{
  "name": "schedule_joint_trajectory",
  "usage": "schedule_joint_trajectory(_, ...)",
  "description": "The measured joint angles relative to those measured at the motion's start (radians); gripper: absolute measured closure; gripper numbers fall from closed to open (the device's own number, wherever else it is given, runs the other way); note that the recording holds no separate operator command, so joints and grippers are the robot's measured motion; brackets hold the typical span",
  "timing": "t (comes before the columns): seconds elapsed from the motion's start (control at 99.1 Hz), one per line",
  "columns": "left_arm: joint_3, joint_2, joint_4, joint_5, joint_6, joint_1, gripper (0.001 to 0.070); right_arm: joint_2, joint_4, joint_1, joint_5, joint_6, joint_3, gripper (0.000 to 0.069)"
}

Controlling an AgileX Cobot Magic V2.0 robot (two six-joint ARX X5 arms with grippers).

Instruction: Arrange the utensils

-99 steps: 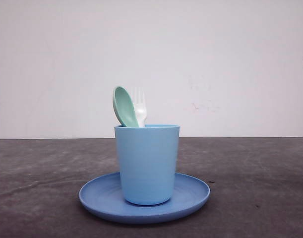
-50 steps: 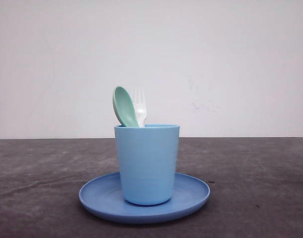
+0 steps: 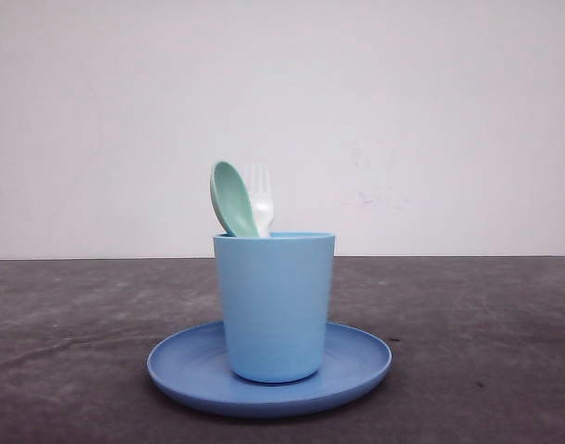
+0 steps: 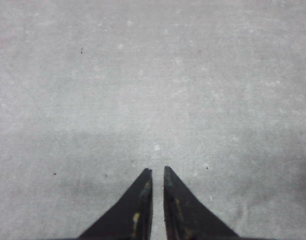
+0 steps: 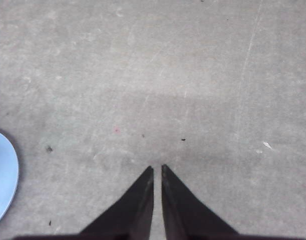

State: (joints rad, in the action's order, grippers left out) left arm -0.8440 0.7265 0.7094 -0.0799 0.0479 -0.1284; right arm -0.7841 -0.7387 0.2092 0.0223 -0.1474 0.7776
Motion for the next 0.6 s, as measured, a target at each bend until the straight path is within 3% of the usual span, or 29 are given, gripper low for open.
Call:
schedule_joint_trajectory(0.121,0.0,0.0,0.0,-0.002,-0.002,0.0,0.0695,0.0,0.0,0.0,0.0,0.0,0.0,0.0664)
schedule_joint_trajectory(0.222,0.0,-0.009,-0.012,-0.049,-0.01,0.003,0.0695,0.0,0.001,0.0,0.0,0.0,0.0,0.0664)
schedule_joint_trajectory(0.333,0.041,-0.088,-0.052,-0.053,-0.023,0.029,0.0695,0.0,0.002,0.0,0.0,0.0,0.0,0.0664)
schedule_joint_trajectory(0.595,0.343,-0.383,-0.279,0.011,-0.026,0.109,0.0695,0.0,0.002,0.0,0.0,0.0,0.0,0.0664)
